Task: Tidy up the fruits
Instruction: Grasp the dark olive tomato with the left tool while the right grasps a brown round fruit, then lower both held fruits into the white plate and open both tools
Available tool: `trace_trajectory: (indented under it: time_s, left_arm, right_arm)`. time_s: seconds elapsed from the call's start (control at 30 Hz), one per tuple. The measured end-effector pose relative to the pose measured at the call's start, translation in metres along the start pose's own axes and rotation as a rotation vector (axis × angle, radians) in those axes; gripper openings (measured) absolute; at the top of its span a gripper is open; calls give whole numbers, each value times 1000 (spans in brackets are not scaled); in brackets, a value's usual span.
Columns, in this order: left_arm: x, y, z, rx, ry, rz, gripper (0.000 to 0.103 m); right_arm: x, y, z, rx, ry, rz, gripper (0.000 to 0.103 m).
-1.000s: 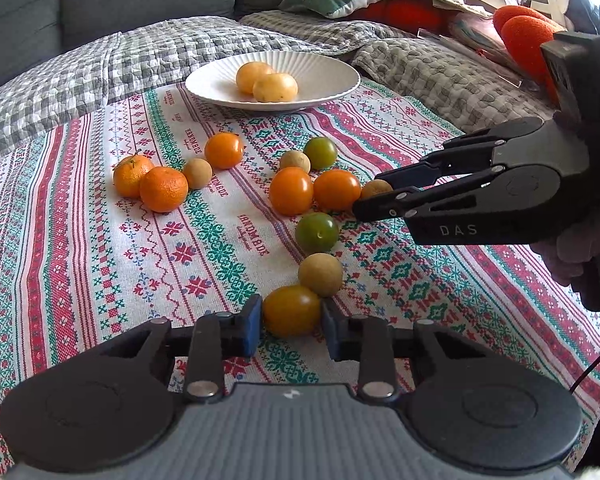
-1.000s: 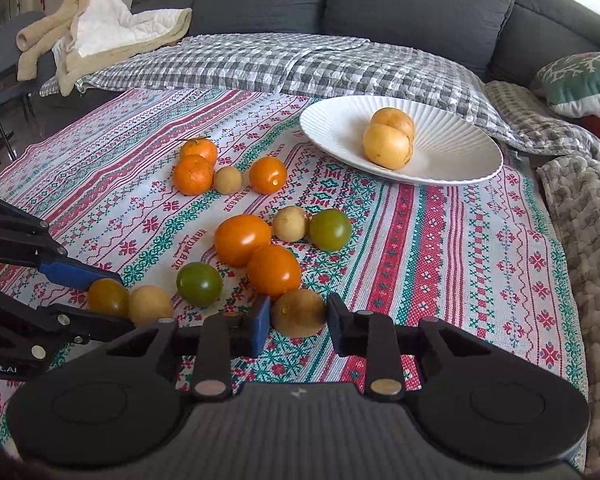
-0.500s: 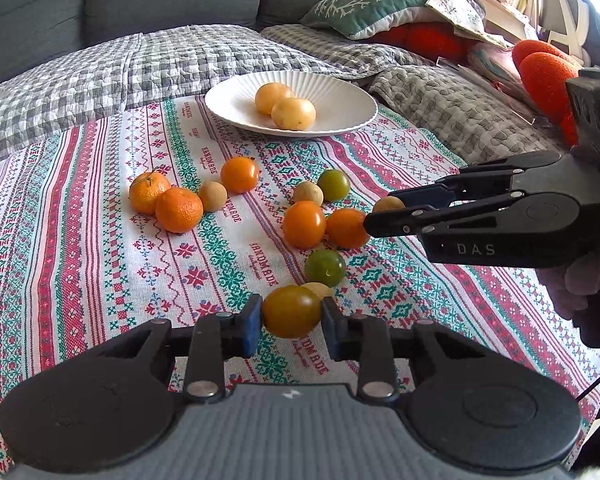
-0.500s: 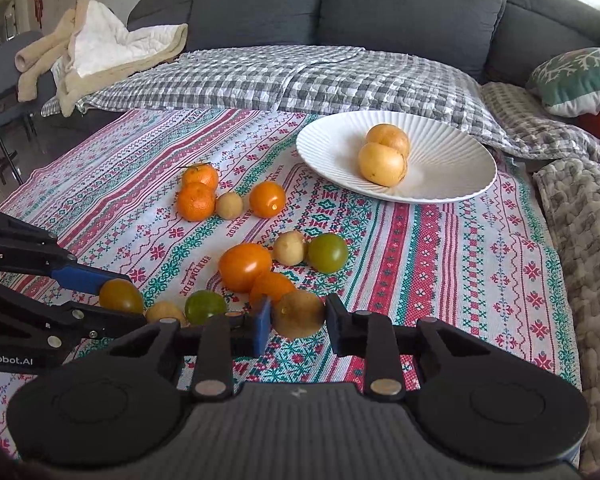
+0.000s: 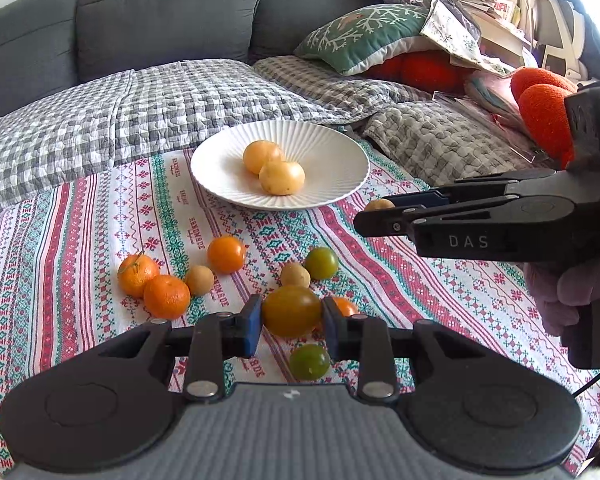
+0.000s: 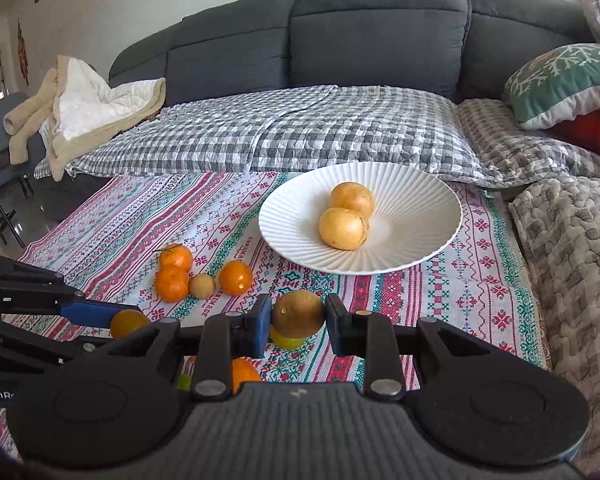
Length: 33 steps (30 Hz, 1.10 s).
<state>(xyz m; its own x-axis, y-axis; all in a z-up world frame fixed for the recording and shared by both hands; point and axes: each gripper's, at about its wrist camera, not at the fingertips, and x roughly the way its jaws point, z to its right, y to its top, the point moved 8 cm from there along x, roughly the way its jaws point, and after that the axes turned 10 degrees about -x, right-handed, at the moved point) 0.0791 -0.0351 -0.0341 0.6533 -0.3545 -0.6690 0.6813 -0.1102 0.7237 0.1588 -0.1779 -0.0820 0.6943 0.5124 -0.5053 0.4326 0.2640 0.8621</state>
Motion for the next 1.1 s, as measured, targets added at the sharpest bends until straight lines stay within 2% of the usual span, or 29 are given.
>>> trace_trajectory:
  time_s: [0.27,0.53,0.8,1.1]
  left_arm:
    - [30,41,6,-12,-14,24,20]
    - [65,72,6,-11,9,36,20]
    - [98,105,11,-47,-28,22,20]
    - [133,116,28,-53,-91,-20,20]
  right_arm:
    - [6,10,33,72,-36,35,26]
    - [18,14,57,110,-88,48,26]
    - [33,14,60,88,-101,32,26]
    - [42,11,61,87,-97,21,26]
